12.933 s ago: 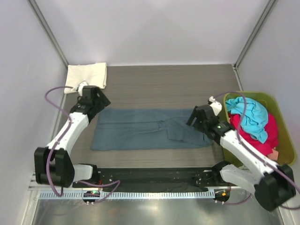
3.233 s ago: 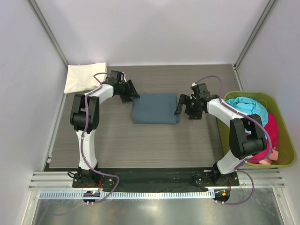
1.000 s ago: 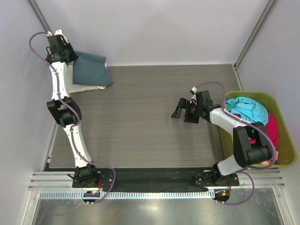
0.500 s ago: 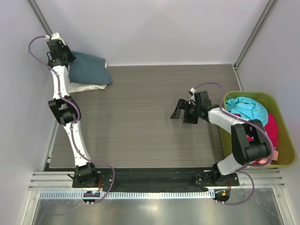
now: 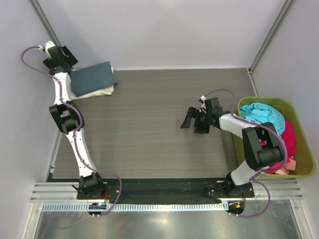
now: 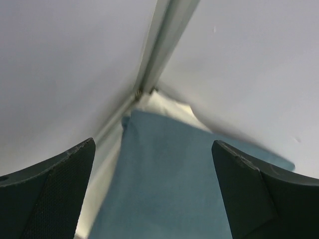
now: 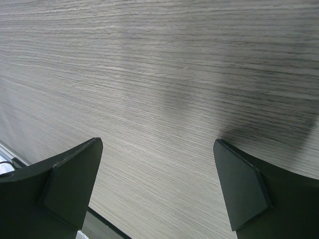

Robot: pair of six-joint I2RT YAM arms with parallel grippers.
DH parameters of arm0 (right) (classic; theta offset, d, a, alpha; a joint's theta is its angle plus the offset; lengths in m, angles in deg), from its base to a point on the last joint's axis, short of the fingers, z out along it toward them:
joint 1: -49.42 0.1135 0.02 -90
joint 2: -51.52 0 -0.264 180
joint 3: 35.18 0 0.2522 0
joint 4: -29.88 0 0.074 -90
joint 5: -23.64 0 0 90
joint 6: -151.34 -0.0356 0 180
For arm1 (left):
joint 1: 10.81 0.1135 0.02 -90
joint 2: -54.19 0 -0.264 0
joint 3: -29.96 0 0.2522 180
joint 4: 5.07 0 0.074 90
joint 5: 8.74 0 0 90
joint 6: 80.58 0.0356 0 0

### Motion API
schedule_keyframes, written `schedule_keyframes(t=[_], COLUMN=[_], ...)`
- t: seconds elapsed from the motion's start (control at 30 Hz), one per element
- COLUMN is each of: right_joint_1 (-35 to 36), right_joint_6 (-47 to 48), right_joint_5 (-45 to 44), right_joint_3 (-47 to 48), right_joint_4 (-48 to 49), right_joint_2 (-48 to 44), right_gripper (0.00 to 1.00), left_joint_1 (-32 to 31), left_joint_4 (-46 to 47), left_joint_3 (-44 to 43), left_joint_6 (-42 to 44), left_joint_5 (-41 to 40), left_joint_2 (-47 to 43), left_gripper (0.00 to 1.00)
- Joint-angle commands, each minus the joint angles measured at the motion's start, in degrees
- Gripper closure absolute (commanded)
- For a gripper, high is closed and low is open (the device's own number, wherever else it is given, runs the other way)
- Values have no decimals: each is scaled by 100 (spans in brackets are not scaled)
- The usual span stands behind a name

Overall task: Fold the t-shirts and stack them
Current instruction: Neatly place the folded tshirt to the corner

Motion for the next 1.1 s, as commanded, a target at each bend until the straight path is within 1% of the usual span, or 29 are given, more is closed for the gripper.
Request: schedule_keyframes(t=[0.0,0.03,0.07,0.1,0.17,0.2,0.23,0.3,0.33,0.4,0.47,0.5,0.57,0.63,0.7,0.83,0.93,1.0,1.07], right_joint_1=[42,33,42,42,42,42,42,42,51,51,51,51,51,51,51,51,59,59,51], right_joint_6=[11,11,11,11,11,2,11,11,2,11,2,2,11,2,2,-7,11,11,20], right_joint_5=[0,35,44,53,70,88,88,88,88,88,97,97,88,88,88,71,53,44,44], right_joint_3=[198,198,198,207,198,198,181,145,145,119,119,110,101,101,84,40,40,48,57], right_joint_4=[98,98,89,89,72,72,80,80,89,72,81,81,81,80,98,124,133,125,133], right_joint_2=[-95,-95,-104,-113,-192,-227,-297,-368,-411,-508,-613,-640,-701,-719,-754,-807,-807,-799,-772], right_gripper=[0,0,1,0,0,0,0,0,0,1,0,0,0,0,0,0,0,0,0], left_joint_1=[-258,-303,-355,-434,-461,-409,-365,-199,-172,-145,-75,82,232,408,505,549,576,567,567], left_joint_4=[60,60,51,43,-36,-54,-54,103,165,183,331,411,771,1104,1185,1369,1737,1861,1984], left_joint_3=[666,938,1158,1673,2142,2667,2889,3382,3697,3831,4086,4235,4648,4851,4896,4895,4983,5010,4992], left_joint_6=[-344,-353,-344,-361,-536,-842,-984,-1239,-1241,-1118,-994,-1029,-1196,-1249,-1188,-1082,-1135,-1170,-1170], left_joint_5=[-226,-217,-182,-251,-322,-305,-183,115,274,371,836,1073,1452,1698,1900,1971,2042,2085,2112], left_joint_2=[-950,-1300,-1451,-1627,-2040,-2155,-2382,-2516,-2551,-2543,-2490,-2481,-2490,-2446,-2280,-2112,-2094,-2068,-1972], left_gripper=[0,0,0,0,3,9,13,18,17,18,19,23,26,27,25,23,23,24,29])
